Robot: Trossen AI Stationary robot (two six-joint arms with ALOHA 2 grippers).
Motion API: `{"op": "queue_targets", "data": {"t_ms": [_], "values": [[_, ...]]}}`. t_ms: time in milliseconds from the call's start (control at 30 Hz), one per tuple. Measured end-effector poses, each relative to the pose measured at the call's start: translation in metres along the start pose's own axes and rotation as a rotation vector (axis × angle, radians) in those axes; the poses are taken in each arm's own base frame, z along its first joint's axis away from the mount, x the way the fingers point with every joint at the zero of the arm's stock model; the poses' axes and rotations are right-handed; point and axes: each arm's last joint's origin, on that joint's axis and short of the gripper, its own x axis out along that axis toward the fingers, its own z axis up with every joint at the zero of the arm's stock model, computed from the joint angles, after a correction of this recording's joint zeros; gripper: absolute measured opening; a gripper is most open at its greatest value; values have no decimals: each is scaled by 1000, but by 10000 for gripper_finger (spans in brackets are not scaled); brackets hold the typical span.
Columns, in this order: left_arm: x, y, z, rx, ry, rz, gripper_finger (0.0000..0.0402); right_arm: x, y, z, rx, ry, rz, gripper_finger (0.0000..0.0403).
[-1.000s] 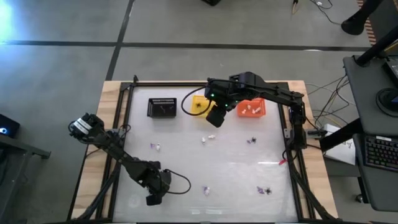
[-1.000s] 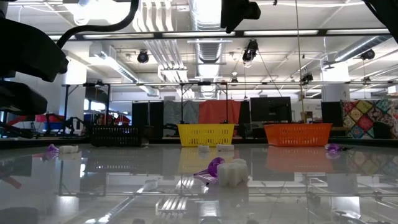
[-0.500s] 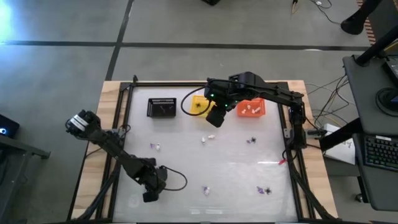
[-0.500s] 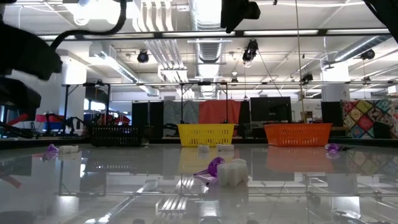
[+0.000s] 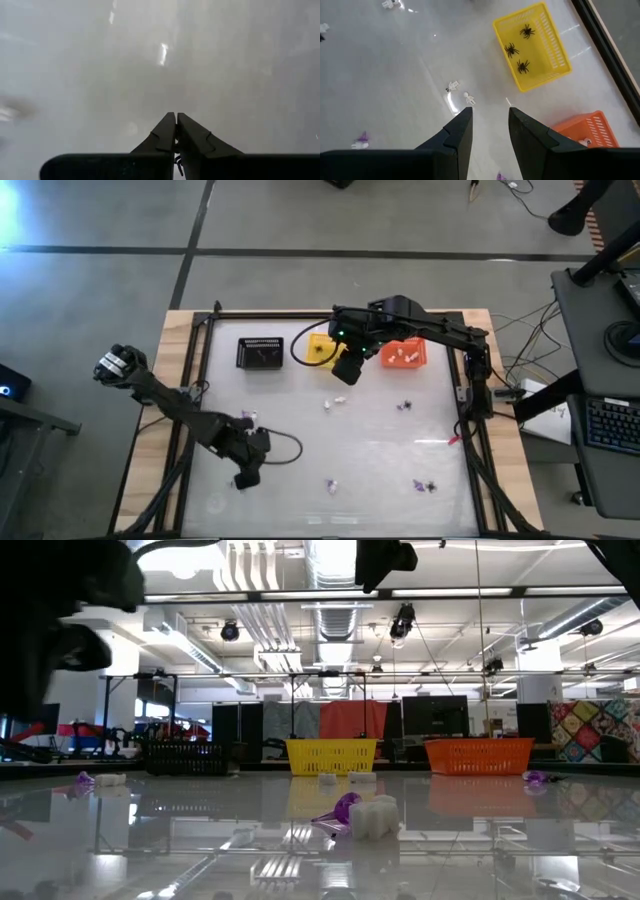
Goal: Sort Halloween decoration
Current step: Put the black spider toy into the yellow bin
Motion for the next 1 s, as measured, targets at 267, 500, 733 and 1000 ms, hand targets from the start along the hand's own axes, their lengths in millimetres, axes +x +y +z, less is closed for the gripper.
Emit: {"op": "queue_targets", "data": {"t_ms": [267,500,733,1000], "values": [[-21,34,33,31,-168,5,0,0,0,0,0,0,0,118],[-40,73,57,79,-283,40,0,-4,-1,-1,42,-9,2,118],[-52,116,85,114,-422,30,0,-17,-6,-4,110,-68,-63,118],[-58,165,105,142,-529,47,0,-22,-9,-6,167,-100,-102,118]]}}
